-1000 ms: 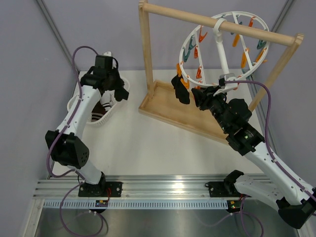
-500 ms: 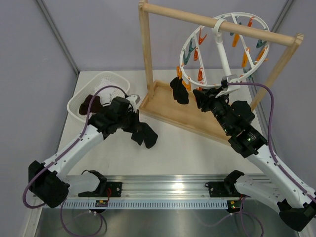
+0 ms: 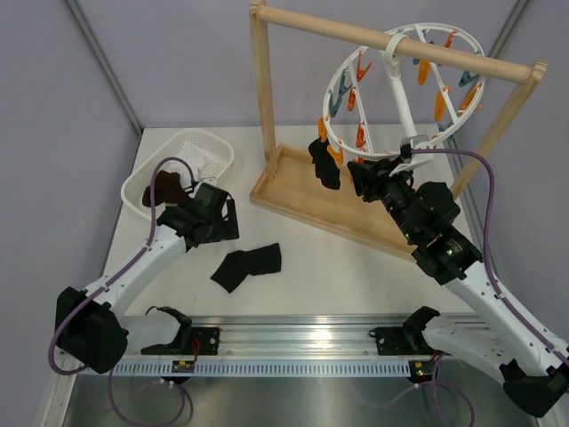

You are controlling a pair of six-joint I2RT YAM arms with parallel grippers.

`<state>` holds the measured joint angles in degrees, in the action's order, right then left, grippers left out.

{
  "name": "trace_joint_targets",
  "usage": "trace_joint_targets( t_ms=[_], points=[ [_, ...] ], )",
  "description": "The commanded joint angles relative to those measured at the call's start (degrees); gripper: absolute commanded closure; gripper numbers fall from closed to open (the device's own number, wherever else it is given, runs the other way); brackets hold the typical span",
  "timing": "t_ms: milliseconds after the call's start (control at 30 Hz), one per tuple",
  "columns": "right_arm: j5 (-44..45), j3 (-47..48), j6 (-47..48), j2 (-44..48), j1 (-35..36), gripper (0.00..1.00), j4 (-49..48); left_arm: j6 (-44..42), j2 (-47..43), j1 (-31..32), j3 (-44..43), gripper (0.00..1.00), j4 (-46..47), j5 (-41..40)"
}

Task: Clip the socks to the hanger
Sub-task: Place the sock at the center of the board, then move the sock to the center of the board.

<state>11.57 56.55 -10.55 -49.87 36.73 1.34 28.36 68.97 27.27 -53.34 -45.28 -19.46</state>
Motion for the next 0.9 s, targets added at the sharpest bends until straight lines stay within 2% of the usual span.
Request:
trace_joint_targets(
  t_ms=[0, 100, 267, 400, 533, 700, 867],
  points=[
    [-5.5, -2.1, -1.6, -0.2, 0.8, 1.0, 10.1, 9.7, -3.0, 0.8, 2.4, 0.03, 4.7, 4.2],
    [-5.6, -2.6, -1.5, -0.2, 0.7, 1.0, 9.7, 17.0, -2.2, 1.9, 7.5, 0.04, 10.1, 7.0],
    [-6.1, -3.1, -1.8, -0.2, 0.8, 1.0, 9.5, 19.4, 3.0, 2.4, 10.6, 0.06, 19.3, 10.5],
    [-6.0, -3.3, -2.0, 0.1, 0.8, 1.0, 9.4, 18.0, 11.0, 3.2, 8.4, 0.07, 23.7, 13.9],
    [-5.4, -3.3, -2.1, 0.8, 0.8, 1.0, 10.1, 15.4, 17.6, 6.9, 5.4, 0.06, 25.6, 14.5],
    [-4.5, -3.3, -2.0, 1.9, 0.8, 1.0, 11.0, 11.8, 27.2, 11.3, 1.7, 0.07, 27.0, 19.8],
    [-4.0, -3.2, -1.9, 2.3, 0.8, 1.0, 11.7, 0.7, 32.3, 20.5, -5.2, 0.05, 27.0, 24.3]
  ],
)
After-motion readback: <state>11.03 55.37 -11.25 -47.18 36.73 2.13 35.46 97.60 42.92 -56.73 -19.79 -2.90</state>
